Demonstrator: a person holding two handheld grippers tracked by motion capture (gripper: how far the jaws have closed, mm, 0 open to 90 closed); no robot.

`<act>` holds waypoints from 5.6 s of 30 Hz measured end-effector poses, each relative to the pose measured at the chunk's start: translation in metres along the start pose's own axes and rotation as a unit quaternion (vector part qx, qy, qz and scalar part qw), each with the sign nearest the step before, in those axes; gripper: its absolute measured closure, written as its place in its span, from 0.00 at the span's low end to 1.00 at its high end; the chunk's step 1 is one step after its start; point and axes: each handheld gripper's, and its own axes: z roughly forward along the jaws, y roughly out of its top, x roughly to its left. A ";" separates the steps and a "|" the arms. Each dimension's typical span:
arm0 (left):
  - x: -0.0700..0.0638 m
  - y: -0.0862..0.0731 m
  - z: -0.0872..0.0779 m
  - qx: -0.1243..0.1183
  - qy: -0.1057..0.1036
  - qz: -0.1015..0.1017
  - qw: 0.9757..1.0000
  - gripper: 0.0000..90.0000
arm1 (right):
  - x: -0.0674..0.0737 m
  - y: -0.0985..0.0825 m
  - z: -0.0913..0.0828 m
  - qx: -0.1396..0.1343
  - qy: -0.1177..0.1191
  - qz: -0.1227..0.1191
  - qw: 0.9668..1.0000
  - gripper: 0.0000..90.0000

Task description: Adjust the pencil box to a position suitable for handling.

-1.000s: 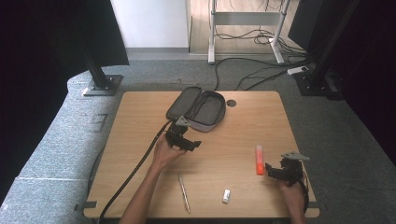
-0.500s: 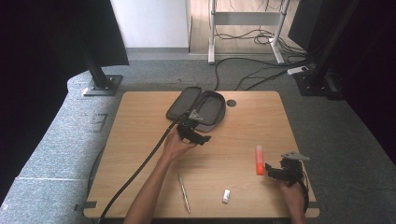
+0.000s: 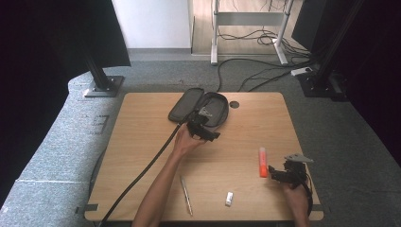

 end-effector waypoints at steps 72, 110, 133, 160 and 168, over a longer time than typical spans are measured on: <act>-0.056 -0.040 -0.008 0.007 -0.079 0.000 0.997 0.94 | 0.001 0.000 0.000 0.000 0.003 -0.002 1.000 0.14; -0.121 -0.066 -0.030 0.005 -0.095 0.027 0.995 0.91 | 0.001 0.000 0.000 0.001 0.003 -0.002 1.000 0.14; -0.141 -0.073 -0.046 -0.008 -0.110 0.025 0.994 0.72 | 0.001 0.000 0.000 0.000 0.003 -0.002 1.000 0.14; -0.115 -0.095 -0.094 -0.019 -0.072 -0.011 0.997 0.20 | 0.001 0.000 0.000 0.000 0.004 -0.003 1.000 0.15; -0.108 -0.107 -0.107 -0.018 -0.053 -0.015 0.998 0.15 | 0.001 0.000 0.000 0.000 0.004 -0.003 1.000 0.15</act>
